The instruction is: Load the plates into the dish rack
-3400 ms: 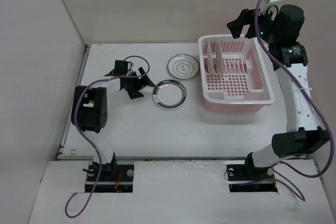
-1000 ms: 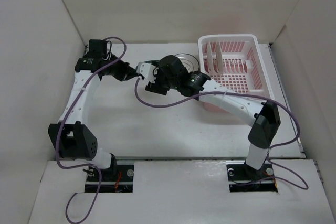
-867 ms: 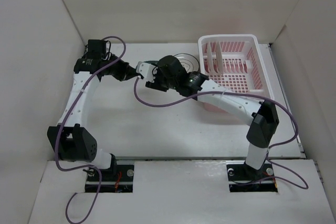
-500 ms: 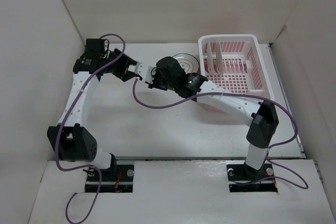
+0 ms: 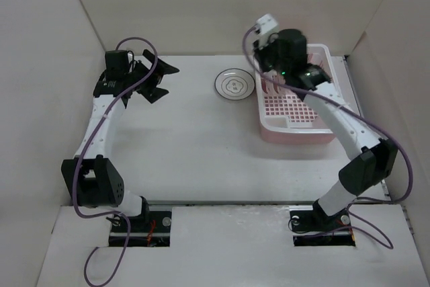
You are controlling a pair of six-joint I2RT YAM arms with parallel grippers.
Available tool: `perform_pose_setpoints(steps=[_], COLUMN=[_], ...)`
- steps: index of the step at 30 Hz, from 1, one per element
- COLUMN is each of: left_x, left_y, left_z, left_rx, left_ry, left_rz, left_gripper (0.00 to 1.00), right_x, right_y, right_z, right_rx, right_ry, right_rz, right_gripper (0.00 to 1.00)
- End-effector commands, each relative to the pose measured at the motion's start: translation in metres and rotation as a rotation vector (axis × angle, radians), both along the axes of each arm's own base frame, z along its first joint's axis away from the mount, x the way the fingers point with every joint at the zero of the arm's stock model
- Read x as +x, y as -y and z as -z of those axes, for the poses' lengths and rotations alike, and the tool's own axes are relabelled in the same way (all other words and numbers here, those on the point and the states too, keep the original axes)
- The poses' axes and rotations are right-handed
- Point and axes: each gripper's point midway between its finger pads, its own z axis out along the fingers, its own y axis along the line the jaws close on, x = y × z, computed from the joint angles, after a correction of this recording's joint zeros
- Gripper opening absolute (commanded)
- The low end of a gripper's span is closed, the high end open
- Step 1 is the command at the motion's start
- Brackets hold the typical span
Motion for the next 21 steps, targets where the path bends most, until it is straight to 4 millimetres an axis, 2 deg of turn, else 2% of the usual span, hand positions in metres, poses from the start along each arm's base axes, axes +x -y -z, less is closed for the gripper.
perform_pose_setpoints(steps=[1, 3, 4, 5, 7, 9, 11, 12, 13, 16, 17, 19, 20, 21], left_x=[0.002, -0.001, -0.001, -0.003, -0.006, -0.009, -0.005, -0.005, -0.004, -0.004, -0.002, -0.001, -0.002, 0.0], left_y=[-0.006, -0.006, -0.007, -0.003, -0.003, 0.0, -0.002, -0.002, -0.002, -0.002, -0.002, -0.002, 0.002, 0.001], left_z=[0.012, 0.034, 0.038, 0.047, 0.064, 0.071, 0.075, 0.075, 0.079, 0.083, 0.08, 0.083, 0.087, 0.083], left_rx=[0.123, 0.13, 0.139, 0.139, 0.146, 0.146, 0.161, 0.161, 0.161, 0.168, 0.168, 0.168, 0.168, 0.175], left_ry=[0.068, 0.019, 0.024, 0.002, -0.029, -0.039, -0.033, -0.033, -0.044, -0.051, -0.042, -0.051, -0.059, -0.043], left_rz=[0.017, 0.025, 0.032, 0.043, 0.051, 0.061, 0.058, 0.058, 0.058, 0.065, 0.065, 0.065, 0.075, 0.08], left_gripper=[1.0, 1.0, 1.0, 1.0, 1.0, 1.0, 1.0, 1.0, 1.0, 1.0, 1.0, 1.0, 1.0, 1.0], right_x=[0.016, 0.029, 0.033, 0.043, 0.057, 0.066, 0.073, 0.074, 0.077, 0.079, 0.081, 0.085, 0.085, 0.089], right_y=[0.063, 0.092, 0.105, 0.131, 0.148, 0.167, 0.169, 0.175, 0.179, 0.176, 0.175, 0.179, 0.179, 0.179], right_z=[-0.097, -0.093, -0.095, -0.089, -0.07, -0.053, -0.03, -0.028, -0.012, 0.002, 0.014, 0.028, 0.028, 0.039], right_rx=[0.29, 0.329, 0.347, 0.358, 0.389, 0.393, 0.404, 0.404, 0.408, 0.429, 0.436, 0.439, 0.439, 0.434], right_ry=[0.146, 0.124, 0.128, 0.117, 0.075, 0.044, -0.004, -0.002, -0.036, -0.066, -0.088, -0.108, -0.108, -0.128], right_rz=[0.093, 0.162, 0.182, 0.228, 0.25, 0.281, 0.292, 0.302, 0.32, 0.318, 0.325, 0.356, 0.357, 0.361], right_gripper=[0.04, 0.04, 0.04, 0.04, 0.04, 0.04, 0.04, 0.04, 0.03, 0.03, 0.02, 0.02, 0.01, 0.01])
